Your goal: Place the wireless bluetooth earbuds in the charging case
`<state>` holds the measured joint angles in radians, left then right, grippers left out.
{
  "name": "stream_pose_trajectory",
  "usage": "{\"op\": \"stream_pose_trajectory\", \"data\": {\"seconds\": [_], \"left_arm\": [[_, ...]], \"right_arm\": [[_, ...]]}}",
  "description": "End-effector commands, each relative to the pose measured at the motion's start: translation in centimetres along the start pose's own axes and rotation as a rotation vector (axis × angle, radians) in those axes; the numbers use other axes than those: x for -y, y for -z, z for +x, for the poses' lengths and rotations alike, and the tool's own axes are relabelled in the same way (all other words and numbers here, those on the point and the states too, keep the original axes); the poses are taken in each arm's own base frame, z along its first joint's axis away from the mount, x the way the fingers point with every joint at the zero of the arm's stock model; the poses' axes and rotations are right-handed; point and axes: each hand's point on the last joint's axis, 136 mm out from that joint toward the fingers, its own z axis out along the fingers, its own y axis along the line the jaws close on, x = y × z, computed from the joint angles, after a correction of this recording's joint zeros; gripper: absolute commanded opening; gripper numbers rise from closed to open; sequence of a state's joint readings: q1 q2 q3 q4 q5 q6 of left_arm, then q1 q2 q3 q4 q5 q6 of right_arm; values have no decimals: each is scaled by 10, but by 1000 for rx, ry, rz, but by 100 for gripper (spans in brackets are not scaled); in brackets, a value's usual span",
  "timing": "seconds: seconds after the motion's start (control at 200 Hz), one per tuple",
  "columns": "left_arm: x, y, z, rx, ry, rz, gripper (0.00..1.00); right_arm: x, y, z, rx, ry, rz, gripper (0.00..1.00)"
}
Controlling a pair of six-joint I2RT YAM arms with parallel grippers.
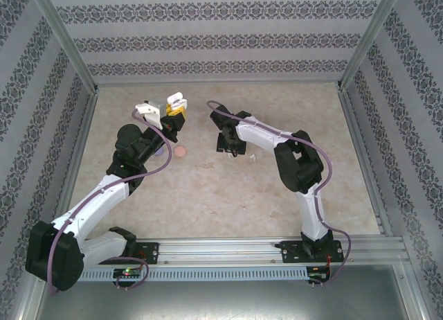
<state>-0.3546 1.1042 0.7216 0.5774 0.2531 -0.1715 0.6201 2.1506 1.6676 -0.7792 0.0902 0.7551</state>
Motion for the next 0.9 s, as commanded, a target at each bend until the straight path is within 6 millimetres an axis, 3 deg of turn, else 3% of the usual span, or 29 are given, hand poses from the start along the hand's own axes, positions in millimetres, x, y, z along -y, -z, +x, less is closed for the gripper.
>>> {"op": "stream_pose_trajectory", "data": {"seconds": [0.0,0.899], "left_arm": [[8,0,-15,66,12,27,0],[8,-2,-5,48,32,40,0]], "right_arm": [[0,-6,3,-8,-11,37,57],[3,-23,1,12,-90,92,48]]}}
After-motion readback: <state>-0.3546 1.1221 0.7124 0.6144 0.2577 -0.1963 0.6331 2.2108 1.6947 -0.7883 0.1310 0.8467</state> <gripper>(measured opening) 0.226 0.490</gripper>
